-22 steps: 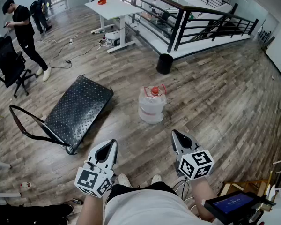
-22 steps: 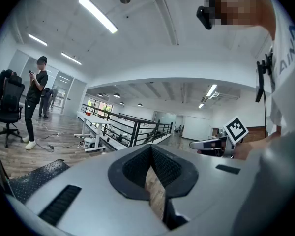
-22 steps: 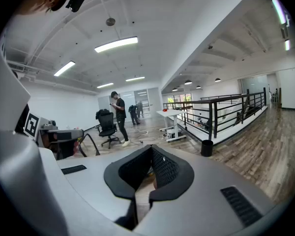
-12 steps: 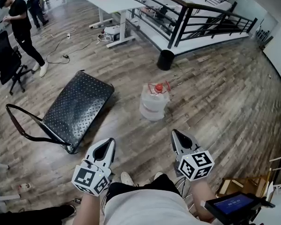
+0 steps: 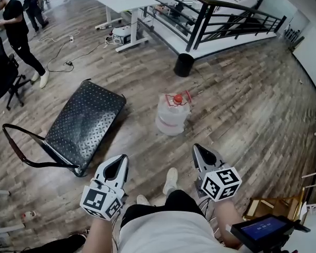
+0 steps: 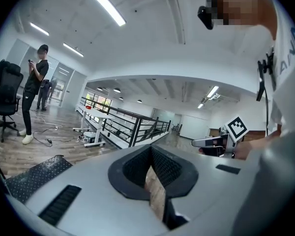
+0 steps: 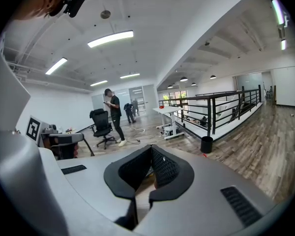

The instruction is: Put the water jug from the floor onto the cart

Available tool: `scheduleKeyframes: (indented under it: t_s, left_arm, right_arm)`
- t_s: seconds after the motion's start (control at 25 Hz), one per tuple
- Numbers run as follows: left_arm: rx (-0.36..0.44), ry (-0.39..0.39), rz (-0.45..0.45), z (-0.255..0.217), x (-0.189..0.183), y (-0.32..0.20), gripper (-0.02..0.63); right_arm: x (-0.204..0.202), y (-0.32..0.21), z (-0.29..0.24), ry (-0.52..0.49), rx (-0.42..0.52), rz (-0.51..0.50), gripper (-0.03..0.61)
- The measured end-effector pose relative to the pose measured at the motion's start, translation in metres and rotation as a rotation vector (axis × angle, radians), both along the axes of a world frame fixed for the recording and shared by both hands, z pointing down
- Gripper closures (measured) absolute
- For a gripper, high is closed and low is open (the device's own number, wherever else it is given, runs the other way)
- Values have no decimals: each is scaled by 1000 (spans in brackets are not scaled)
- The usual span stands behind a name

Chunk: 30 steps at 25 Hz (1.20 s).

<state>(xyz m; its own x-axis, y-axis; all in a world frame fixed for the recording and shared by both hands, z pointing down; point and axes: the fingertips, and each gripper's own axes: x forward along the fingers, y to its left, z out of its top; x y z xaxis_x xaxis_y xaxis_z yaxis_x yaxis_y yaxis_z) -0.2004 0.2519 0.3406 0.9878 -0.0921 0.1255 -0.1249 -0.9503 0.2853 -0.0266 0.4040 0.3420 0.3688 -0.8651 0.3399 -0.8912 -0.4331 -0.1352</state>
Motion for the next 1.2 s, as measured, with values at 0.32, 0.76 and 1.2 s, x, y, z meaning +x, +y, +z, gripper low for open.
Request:
scheduleKeyframes:
  t_s: [0.32,0.76,1.2]
  left_arm:
    - [4,-22,-30,0,58,-16,614]
    - [26,-46,-69,-20,172,-13,614]
    - [22,-96,-36,-14,241,-19,614]
  right_arm:
    - [59,-26,5,-19,28,-29,577]
    - [177,-26,8,-62,44,-75,577]
    - [240,-33,28,-109,29,-58,577]
